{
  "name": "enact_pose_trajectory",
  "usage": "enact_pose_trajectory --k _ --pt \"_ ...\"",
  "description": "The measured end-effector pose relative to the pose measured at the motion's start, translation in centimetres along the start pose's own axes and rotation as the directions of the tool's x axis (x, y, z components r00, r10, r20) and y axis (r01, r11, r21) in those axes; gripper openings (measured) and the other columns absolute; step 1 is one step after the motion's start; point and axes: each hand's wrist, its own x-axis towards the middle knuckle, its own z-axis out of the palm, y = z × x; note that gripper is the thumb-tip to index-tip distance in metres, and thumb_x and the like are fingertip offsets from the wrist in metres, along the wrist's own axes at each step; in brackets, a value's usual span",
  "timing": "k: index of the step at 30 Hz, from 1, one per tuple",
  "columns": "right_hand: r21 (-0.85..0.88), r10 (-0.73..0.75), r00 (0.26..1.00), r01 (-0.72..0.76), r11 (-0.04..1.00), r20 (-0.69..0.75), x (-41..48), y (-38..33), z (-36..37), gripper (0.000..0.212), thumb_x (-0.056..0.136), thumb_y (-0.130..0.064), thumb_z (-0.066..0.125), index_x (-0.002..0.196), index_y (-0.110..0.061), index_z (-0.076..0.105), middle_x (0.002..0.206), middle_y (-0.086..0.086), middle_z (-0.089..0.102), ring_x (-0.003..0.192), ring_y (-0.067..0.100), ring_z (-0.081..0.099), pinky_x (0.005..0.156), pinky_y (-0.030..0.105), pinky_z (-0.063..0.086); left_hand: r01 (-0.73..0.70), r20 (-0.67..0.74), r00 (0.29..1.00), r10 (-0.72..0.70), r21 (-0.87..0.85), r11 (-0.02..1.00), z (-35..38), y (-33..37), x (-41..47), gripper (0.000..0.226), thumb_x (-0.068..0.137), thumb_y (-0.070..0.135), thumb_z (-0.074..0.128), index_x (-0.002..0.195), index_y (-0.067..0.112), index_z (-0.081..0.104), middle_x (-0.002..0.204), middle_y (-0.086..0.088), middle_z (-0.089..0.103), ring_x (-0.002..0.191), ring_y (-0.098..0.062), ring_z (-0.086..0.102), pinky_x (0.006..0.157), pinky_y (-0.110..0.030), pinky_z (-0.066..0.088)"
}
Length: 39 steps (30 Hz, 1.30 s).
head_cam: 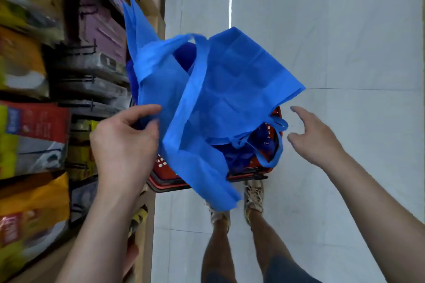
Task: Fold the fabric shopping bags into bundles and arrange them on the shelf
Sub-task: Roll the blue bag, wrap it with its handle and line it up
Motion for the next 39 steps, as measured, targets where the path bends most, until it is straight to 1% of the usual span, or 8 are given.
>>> enact_pose_trajectory --k 10,16,21,25,27,31,36,39 --pt "-0.001 -0.595 0.802 0.596 0.803 -0.04 -9.5 -15.8 -10.3 0.129 0.061 -0.051 0.085 0.152 -0.045 -0.007 0.163 -0.016 -0.002 0.15 0.005 -0.004 0.119 0.04 0.012 -0.048 0.372 0.908 0.194 -0.366 0.929 -14.3 4.7 -3.2 0.055 0.083 -0.024 0.054 0.078 0.028 0.074 0.082 0.016 0.072 0.081 0.0 0.063 0.073 -0.012 0.049" --pt "0.218 -0.744 0.655 0.752 0.623 -0.131 -14.3 -19.0 -13.6 0.013 0.084 -0.015 0.072 0.096 -0.01 0.069 0.085 0.01 0.066 0.084 0.026 0.062 0.077 0.037 0.05 0.217 0.314 0.949 -0.022 -0.601 0.769 -20.0 4.8 -6.5 0.017 0.079 0.003 0.065 0.071 0.017 0.071 0.074 0.0 0.068 0.07 -0.015 0.062 0.064 -0.027 0.047" --pt "-0.228 -0.967 0.231 0.941 0.249 -0.105 -20.7 -21.2 -12.8 0.011 0.084 -0.016 0.058 0.087 -0.009 0.066 0.079 0.004 0.056 0.069 0.03 0.057 0.062 0.043 0.05 -0.171 -0.412 0.903 -0.12 -0.602 0.78 -25.0 5.4 -10.6 0.031 0.076 -0.004 0.053 0.079 0.023 0.068 0.085 0.001 0.068 0.088 -0.021 0.06 0.077 -0.033 0.046" --pt "-0.455 -0.981 -0.134 0.872 -0.183 0.137 -25.9 -23.9 -11.6 0.006 0.079 -0.013 0.063 0.074 -0.013 0.066 0.071 0.003 0.056 0.058 0.029 0.058 0.054 0.04 0.05 -0.439 -0.087 0.888 0.452 0.135 0.888 -25.1 9.4 -15.2 0.039 0.081 0.035 0.066 0.118 0.021 0.065 0.115 0.006 0.066 0.112 -0.013 0.059 0.096 -0.029 0.045" --pt "-0.504 -0.956 -0.239 0.812 -0.294 0.172 -27.8 -24.9 -11.5 0.009 0.077 -0.01 0.067 0.071 -0.017 0.064 0.068 0.0 0.054 0.06 0.024 0.057 0.062 0.035 0.048 -0.403 0.053 0.908 0.415 0.38 0.832 -24.2 9.7 -16.8 0.035 0.082 0.045 0.056 0.114 0.034 0.066 0.105 0.007 0.072 0.102 -0.021 0.065 0.083 -0.035 0.054" --pt "-0.514 -0.951 -0.256 0.801 -0.309 0.172 -30.7 -26.5 -12.2 0.019 0.085 -0.026 0.057 0.074 -0.017 0.069 0.068 -0.001 0.06 0.064 0.025 0.062 0.069 0.038 0.048 -0.246 0.032 0.967 0.252 -0.131 0.96 -26.3 8.3 -20.7 0.046 0.085 0.061 0.052 0.124 0.038 0.059 0.116 0.017 0.068 0.109 -0.006 0.063 0.088 -0.035 0.052" --pt "-0.368 -0.854 -0.349 0.791 -0.489 0.385 -37.3 -27.9 -8.8 0.021 0.082 -0.035 0.062 0.081 -0.016 0.069 0.067 0.001 0.061 0.06 0.028 0.061 0.062 0.041 0.051 -0.208 -0.242 0.949 0.201 -0.007 0.978 -28.3 6.6 -25.3 0.035 0.08 0.036 0.054 0.113 0.04 0.063 0.093 0.017 0.071 0.087 -0.012 0.065 0.07 -0.024 0.049" --pt "-0.459 -0.851 -0.111 0.803 -0.381 0.513 -39.6 -28.2 -7.9 0.031 0.081 -0.046 0.073 0.1 -0.024 0.062 0.078 -0.002 0.06 0.081 0.027 0.06 0.067 0.035 0.037 -0.057 -0.465 0.884 0.048 -0.006 0.998 -31.0 2.8 -29.8 0.037 0.075 0.017 0.048 0.102 0.038 0.062 0.076 0.013 0.068 0.07 -0.012 0.062 0.065 -0.033 0.049"
